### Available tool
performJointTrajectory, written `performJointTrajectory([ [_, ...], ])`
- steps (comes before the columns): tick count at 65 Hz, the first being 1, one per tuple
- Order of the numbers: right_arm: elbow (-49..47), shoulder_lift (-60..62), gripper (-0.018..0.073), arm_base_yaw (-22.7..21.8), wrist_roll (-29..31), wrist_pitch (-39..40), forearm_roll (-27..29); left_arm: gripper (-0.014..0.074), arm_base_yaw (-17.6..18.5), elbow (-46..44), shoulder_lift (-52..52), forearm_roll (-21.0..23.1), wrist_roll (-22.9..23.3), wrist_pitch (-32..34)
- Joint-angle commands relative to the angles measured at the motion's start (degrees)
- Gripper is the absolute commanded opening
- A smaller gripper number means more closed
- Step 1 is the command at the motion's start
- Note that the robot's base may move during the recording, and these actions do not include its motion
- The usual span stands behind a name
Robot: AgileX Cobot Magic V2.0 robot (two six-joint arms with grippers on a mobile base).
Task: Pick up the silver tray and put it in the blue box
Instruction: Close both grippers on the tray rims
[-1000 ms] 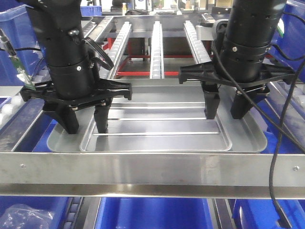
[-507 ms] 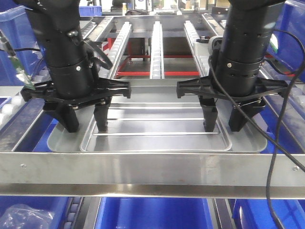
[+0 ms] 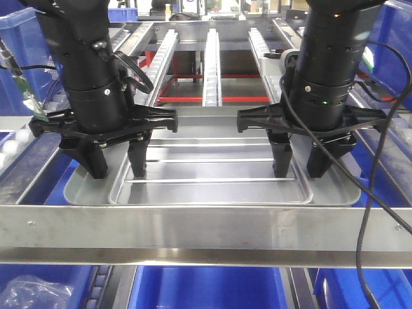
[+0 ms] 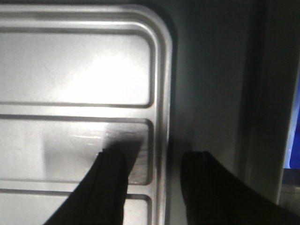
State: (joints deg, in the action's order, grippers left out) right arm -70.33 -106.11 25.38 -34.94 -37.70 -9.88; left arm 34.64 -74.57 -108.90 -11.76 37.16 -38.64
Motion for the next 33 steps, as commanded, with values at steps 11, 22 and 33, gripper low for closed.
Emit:
performJointTrajectory([
  [11, -1.5, 2.4, 0.0378, -0.2, 0.3, 1.8, -0.1, 0.0245, 0.0, -1.1, 1.7, 0.2, 0.5, 0.0],
  [22, -1.5, 2.4, 0.0228, -0.2, 0.3, 1.5, -0.1, 0.0111, 0.0, -1.1, 1.7, 0.2, 0.5, -0.2],
  [33, -1.5, 2.4, 0.0125, -0.2, 0.3, 1.4, -0.1, -0.0015, 0.0, -1.1, 1.7, 0.2, 0.5, -0.7],
])
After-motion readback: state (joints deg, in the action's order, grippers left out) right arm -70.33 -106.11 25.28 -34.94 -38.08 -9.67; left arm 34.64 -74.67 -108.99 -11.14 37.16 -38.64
